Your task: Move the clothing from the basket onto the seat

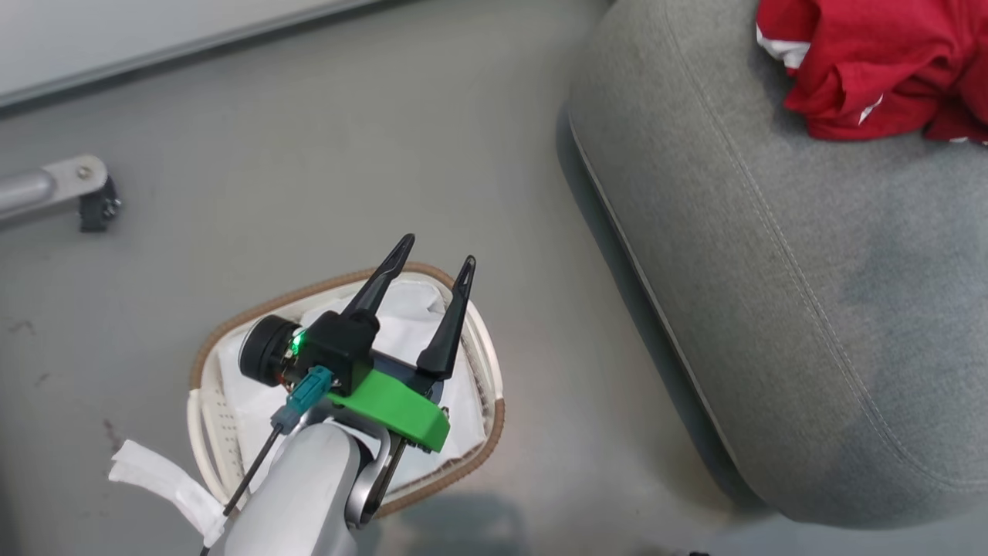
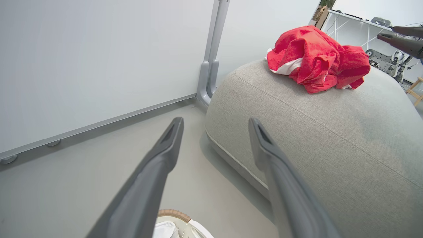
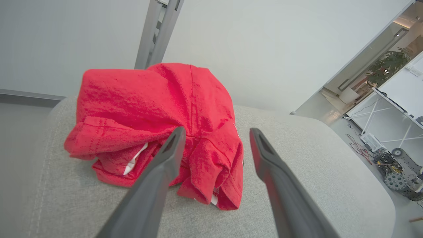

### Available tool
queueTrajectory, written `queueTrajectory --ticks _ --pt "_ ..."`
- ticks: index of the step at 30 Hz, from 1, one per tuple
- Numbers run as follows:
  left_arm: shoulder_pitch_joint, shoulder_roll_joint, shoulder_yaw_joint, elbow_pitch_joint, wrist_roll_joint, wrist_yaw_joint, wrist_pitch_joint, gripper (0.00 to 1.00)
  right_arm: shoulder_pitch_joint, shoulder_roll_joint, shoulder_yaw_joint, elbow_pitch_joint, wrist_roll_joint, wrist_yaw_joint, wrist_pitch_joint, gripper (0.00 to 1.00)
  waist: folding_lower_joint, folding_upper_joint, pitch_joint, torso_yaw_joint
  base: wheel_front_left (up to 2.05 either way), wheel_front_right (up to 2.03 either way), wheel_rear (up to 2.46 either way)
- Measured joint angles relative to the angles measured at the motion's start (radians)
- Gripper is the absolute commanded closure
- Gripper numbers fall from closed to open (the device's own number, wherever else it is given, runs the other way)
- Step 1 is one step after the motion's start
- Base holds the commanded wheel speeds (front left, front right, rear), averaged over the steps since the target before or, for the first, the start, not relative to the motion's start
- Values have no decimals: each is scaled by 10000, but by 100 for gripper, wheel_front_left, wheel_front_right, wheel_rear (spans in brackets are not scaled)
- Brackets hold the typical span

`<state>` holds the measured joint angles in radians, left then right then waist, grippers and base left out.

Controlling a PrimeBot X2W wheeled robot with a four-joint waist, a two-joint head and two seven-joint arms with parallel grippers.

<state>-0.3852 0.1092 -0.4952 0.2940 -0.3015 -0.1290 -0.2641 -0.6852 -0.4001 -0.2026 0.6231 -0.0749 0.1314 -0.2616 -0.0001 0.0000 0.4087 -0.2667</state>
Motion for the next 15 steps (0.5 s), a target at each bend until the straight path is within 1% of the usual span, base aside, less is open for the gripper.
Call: queueTrajectory --ticks 4,6,9,15 --pt "365 -163 554 -17 -58 0 0 0 -20 293 280 -190 23 0 -2 0 0 0 -638 292 0 0 0" --pt "577 -278 1076 -54 -58 42 2 0 -12 554 370 -322 42 0 -2 0 0 0 -971 488 0 0 0" --pt "995 -360 1862 -111 -63 121 0 0 126 1129 391 -621 84 0 -2 0 0 0 -1395 791 0 0 0" --pt "1879 -489 3269 -382 36 240 0 0 981 2182 715 -1239 75 0 -2 0 0 0 -2036 1503 0 0 0"
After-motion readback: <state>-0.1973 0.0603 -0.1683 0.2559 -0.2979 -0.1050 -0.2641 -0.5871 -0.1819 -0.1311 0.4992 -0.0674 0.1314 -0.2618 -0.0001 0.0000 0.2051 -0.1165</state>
